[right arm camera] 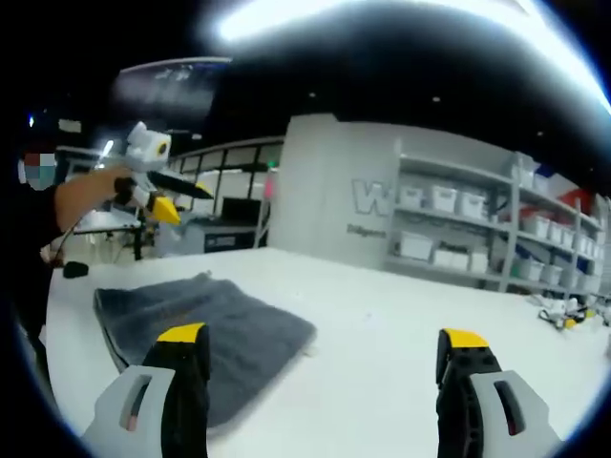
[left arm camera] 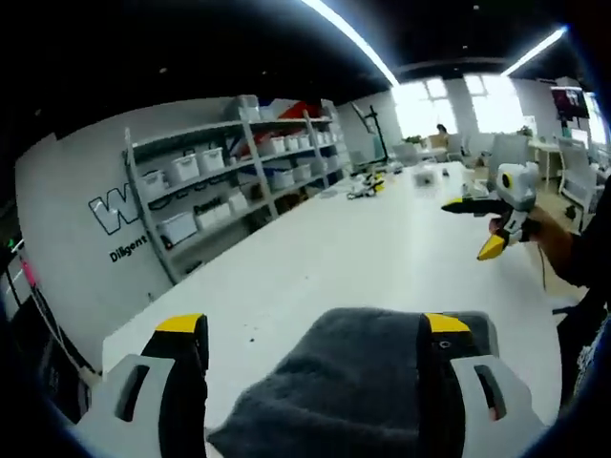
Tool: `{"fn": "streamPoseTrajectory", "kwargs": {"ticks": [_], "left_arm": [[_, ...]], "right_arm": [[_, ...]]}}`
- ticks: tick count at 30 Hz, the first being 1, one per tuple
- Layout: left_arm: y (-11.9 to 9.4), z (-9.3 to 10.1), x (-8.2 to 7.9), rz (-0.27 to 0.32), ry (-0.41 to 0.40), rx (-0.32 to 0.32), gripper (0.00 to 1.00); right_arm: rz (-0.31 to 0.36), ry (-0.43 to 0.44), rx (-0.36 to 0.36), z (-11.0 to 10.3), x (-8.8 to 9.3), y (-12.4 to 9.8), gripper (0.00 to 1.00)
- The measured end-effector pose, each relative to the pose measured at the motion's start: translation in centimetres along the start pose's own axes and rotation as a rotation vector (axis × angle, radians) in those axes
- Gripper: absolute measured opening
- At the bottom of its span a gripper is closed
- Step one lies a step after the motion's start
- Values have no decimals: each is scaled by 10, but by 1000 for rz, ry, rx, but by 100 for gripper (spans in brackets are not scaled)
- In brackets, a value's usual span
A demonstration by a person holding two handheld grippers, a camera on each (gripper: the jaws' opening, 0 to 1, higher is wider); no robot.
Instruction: Open the folded towel by lifting each exposed corner and separating the folded layers until the towel lies flat within the target outline without major curled edges
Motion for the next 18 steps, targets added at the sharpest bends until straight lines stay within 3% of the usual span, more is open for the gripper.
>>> {"fn": "streamPoseTrajectory", "kwargs": {"ticks": [8, 18], "left_arm": [[17, -23, -21, -38, 9, -14, 97], [40, -33, -34, -142, 12, 57, 100]], "right_arm": [[-7, 29, -4, -3, 4, -5, 99], [-24, 83, -20, -4, 5, -7, 100]]}}
Point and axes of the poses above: the point that each gripper's makers call its tool centre point, and the gripper's own axes: y roughly forward along the fingers, z roughly to its right, x roughly out of its underside, the point moved 4 cm from there along -y, roughly backward along the fingers, and after that the axes turned 8 degrees about x, right-handed, at the moved point
